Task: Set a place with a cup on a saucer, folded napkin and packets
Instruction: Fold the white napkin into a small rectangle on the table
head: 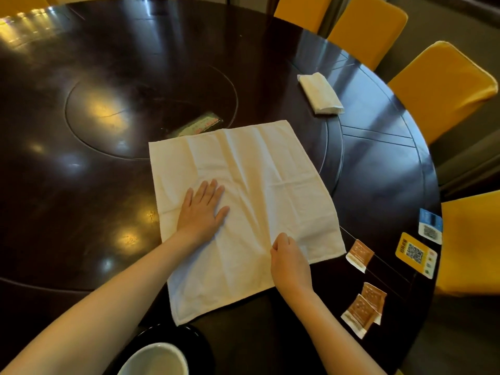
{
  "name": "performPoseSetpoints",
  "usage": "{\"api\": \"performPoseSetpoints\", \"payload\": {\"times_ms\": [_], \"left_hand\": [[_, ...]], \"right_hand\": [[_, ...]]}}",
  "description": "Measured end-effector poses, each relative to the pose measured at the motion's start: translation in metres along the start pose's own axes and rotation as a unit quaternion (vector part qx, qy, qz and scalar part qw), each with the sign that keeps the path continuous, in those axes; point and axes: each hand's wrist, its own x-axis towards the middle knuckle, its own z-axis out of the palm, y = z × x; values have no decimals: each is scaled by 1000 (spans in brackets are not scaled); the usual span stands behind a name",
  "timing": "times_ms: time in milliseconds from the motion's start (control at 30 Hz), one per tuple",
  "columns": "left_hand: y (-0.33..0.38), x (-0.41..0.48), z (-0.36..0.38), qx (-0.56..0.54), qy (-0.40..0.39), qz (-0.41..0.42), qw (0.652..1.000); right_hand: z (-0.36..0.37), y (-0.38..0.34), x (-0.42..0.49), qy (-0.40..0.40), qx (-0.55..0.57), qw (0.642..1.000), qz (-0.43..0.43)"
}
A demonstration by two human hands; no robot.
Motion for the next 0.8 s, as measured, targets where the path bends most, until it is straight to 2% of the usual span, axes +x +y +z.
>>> {"api": "performPoseSetpoints", "payload": {"times_ms": [200,367,433,500,533,600,700,800], "left_hand": [[-19,-21,-8,1,2,-19,1000],[-17,-35,-17,-15,-8,-43,999],[-9,-29,-25,-51,57,-41,996],[4,-9,-34,-60,126,5,990],[11,3,-39,-45,132,42,989],[27,30,-47,-15,107,117,987],[40,61,-53,-17,46,199,979],[36,74,-53,-36,28,218,975]], "right_hand": [[2,-11,-15,-57,24,998,-3],[-5,-4,-10,31,39,998,32],[-5,-3,-7,43,44,998,15],[0,-7,-5,37,41,998,-29],[4,-10,-3,38,38,997,-51],[10,-17,4,49,26,996,-71],[12,-22,20,65,6,996,-57],[11,-18,29,74,26,997,-21]]}}
